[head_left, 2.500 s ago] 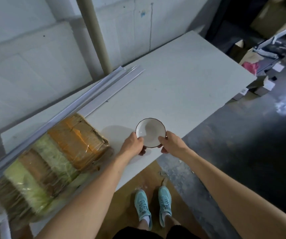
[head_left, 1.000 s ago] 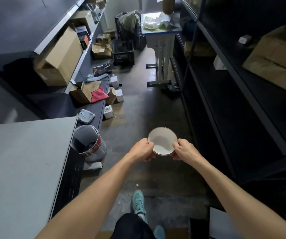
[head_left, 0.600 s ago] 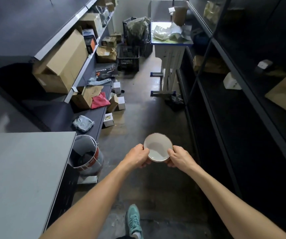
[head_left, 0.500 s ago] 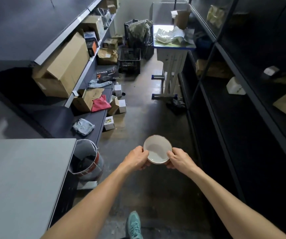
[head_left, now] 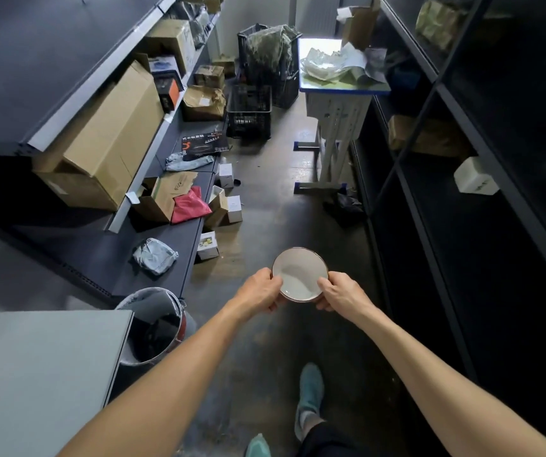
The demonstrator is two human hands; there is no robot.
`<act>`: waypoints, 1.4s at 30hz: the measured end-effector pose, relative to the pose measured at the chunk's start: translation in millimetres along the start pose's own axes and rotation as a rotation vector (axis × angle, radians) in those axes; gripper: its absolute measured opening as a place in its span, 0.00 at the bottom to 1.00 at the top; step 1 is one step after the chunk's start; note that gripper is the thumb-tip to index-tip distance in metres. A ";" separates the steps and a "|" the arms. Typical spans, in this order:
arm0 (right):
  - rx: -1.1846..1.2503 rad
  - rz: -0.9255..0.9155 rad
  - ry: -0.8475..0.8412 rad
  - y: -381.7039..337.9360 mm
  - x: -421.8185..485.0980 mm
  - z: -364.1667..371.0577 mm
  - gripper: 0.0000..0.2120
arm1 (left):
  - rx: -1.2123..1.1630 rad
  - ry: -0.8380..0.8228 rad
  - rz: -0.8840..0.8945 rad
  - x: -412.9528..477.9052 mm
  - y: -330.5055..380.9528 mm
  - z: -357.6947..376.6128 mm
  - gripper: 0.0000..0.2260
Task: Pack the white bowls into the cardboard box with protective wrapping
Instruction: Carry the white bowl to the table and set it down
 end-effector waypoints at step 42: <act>-0.046 0.001 -0.013 -132.8 472.6 -177.2 0.13 | -0.010 -0.059 -0.043 422.9 265.3 -161.6 0.13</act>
Point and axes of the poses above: each hand's wrist, its own x-axis towards the middle knuckle, its own z-axis out of the palm, y = z × x, the point moved 1 cm from there along x, towards the middle knuckle, and after that the axes turned 6 degrees about -z, right-handed, at the moved point
